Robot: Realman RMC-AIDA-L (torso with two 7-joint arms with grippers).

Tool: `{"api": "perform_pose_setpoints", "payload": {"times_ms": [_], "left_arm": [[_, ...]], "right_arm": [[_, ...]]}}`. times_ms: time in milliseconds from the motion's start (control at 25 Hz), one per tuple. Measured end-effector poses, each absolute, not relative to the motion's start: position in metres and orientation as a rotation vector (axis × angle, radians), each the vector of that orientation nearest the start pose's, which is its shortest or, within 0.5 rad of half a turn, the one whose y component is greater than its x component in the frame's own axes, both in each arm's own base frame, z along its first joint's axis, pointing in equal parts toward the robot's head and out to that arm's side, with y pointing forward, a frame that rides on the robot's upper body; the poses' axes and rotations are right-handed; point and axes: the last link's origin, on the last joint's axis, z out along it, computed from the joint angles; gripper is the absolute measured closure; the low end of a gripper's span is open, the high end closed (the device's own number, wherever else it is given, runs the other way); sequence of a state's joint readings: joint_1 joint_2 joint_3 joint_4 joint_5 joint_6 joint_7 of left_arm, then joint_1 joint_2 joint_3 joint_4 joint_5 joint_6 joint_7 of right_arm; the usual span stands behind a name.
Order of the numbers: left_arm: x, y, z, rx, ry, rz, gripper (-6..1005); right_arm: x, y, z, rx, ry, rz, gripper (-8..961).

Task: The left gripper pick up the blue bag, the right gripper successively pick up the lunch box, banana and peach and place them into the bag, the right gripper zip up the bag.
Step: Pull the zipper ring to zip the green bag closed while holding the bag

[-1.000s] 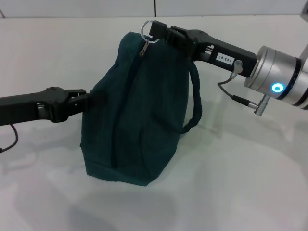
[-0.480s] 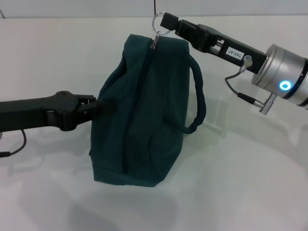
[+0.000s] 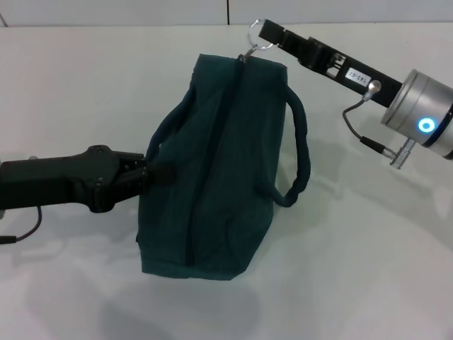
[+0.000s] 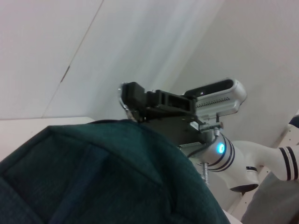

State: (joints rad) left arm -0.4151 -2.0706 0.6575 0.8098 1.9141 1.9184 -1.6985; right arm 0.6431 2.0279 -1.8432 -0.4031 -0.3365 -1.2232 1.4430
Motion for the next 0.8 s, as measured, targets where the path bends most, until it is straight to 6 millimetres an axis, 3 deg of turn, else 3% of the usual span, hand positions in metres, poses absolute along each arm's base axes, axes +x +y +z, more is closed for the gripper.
{"api": "perform_pose_setpoints", "payload": {"times_ms": [440, 800], "left_arm": [[-0.268, 0.278, 0.047, -2.707, -0.977, -1.041, 932], [-0.266, 0.285, 0.049, -2.652, -0.936, -1.124, 793]], "right_arm": [[0.180, 0.366, -0.048, -2.272, 1.167, 1.471, 887], [0.180, 0.357, -0.046, -2.299, 1.125, 1.514, 885]]}}
